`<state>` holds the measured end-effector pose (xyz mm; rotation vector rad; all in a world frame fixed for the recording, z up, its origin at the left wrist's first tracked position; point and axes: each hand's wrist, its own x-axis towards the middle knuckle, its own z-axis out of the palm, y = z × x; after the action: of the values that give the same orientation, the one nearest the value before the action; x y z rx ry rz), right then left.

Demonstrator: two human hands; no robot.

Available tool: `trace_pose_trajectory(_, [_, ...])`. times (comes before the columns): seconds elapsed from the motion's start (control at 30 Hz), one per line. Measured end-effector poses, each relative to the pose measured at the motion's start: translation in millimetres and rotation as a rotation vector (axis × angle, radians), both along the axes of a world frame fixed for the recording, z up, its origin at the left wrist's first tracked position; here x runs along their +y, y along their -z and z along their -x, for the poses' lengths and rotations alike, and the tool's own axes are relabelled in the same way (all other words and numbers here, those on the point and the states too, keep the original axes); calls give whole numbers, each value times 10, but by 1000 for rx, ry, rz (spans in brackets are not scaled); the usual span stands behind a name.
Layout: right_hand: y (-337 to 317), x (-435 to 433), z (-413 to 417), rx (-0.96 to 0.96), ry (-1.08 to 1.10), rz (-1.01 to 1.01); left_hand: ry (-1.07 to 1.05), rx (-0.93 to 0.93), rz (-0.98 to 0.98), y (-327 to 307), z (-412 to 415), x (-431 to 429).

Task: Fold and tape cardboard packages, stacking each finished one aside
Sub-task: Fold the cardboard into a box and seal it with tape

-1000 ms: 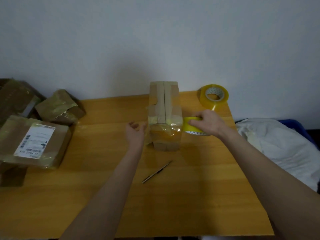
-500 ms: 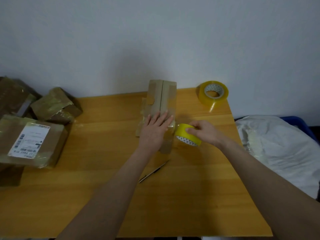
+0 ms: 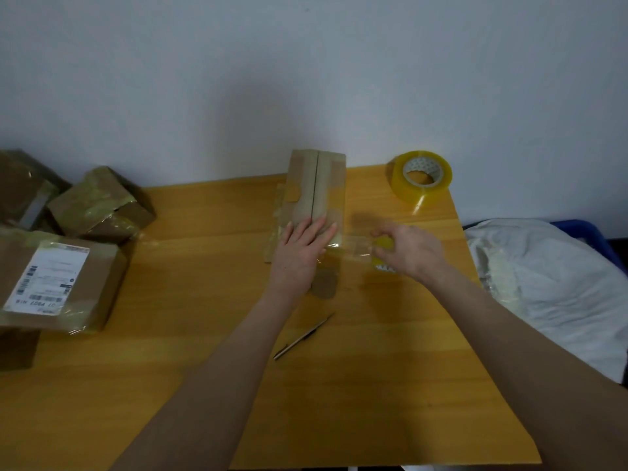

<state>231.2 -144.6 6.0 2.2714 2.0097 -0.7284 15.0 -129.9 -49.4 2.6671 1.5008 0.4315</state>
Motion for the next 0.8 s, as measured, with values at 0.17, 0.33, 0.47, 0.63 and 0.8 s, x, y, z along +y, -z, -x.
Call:
trace_pose_trajectory(0.17, [79, -22, -20, 171, 88, 4, -8, 23, 46, -52, 19, -3])
trace_pose_trajectory(0.33, [61, -8, 5, 180, 139, -43, -106, 169, 128, -259, -116, -107])
trace_pose_trajectory(0.47, [18, 10, 43, 161, 104, -63, -214, -78, -85, -258, -141, -510])
trace_pose_trajectory(0.63, [-69, 0, 33, 170, 77, -74, -442, 115, 292, 323, -82, -1155])
trace_pose_trajectory(0.8, [-108, 6, -1, 160, 78, -78, -625, 290, 508, 582, 35, -1236])
